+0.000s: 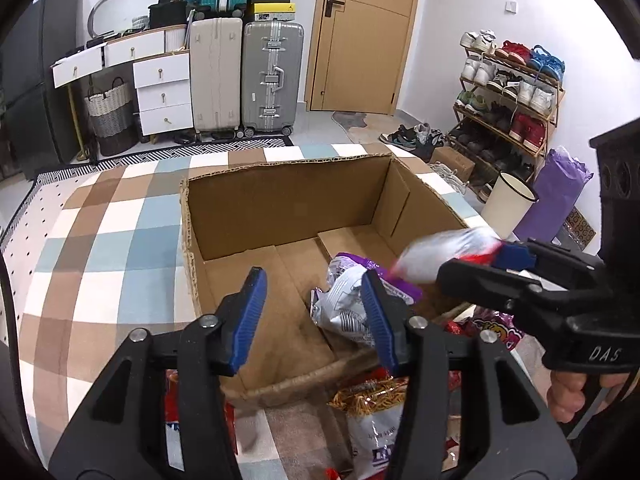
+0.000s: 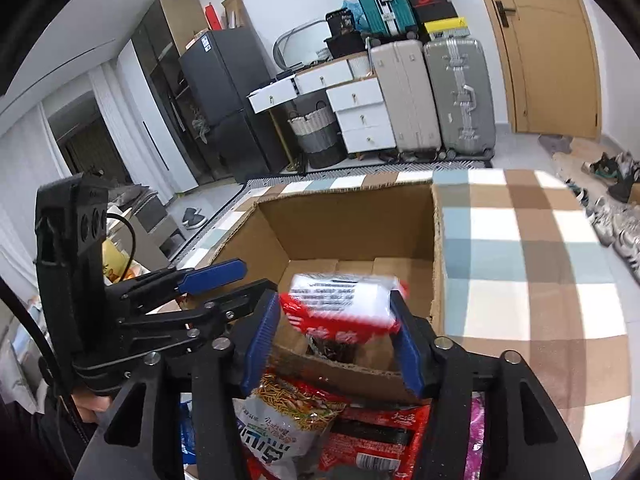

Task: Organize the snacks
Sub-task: 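Carry both packs over the box and open both tools to drop them, then withdraw both tools from the box back toward the snack pile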

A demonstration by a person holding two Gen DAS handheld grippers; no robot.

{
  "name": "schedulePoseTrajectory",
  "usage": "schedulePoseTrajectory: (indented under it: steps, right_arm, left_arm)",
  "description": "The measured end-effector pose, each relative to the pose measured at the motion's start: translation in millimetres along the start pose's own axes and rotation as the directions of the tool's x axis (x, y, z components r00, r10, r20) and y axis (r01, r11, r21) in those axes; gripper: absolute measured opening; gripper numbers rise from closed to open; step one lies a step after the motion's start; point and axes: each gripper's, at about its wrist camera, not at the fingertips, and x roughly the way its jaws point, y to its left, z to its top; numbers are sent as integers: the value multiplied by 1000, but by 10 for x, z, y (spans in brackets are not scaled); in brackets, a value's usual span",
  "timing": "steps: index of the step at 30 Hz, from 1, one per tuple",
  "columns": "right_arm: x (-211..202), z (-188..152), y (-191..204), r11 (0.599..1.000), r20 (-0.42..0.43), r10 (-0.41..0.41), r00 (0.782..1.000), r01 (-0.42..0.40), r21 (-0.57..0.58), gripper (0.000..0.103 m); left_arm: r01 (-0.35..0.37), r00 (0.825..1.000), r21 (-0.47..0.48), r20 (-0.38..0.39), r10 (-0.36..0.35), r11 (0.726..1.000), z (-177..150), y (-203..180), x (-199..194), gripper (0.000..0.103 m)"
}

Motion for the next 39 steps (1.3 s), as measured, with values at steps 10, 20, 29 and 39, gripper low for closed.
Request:
schedulePoseTrajectory:
  steps: [10, 20, 29, 39]
  right_arm:
    - [-457, -3, 32, 997, 101, -58, 993, 62, -38, 101]
    - [-863, -195, 2, 992, 120, -119, 986, 121, -16, 103]
    - [-1043, -487, -26, 991, 111, -134, 985, 134, 8, 103]
    - [-1122, -784, -144, 987, 74, -159, 984, 157, 42, 103]
  left_arm:
    - [18, 999, -7, 49, -18, 1000, -123, -36, -472, 101]
    - [-32, 992, -84, 123, 42, 996, -402, 205, -1079, 102]
    - [-83, 988, -87, 121, 93, 993, -747, 281, -1392, 102]
    - [-83, 993, -71, 77, 89, 994, -1015, 212, -1444, 102]
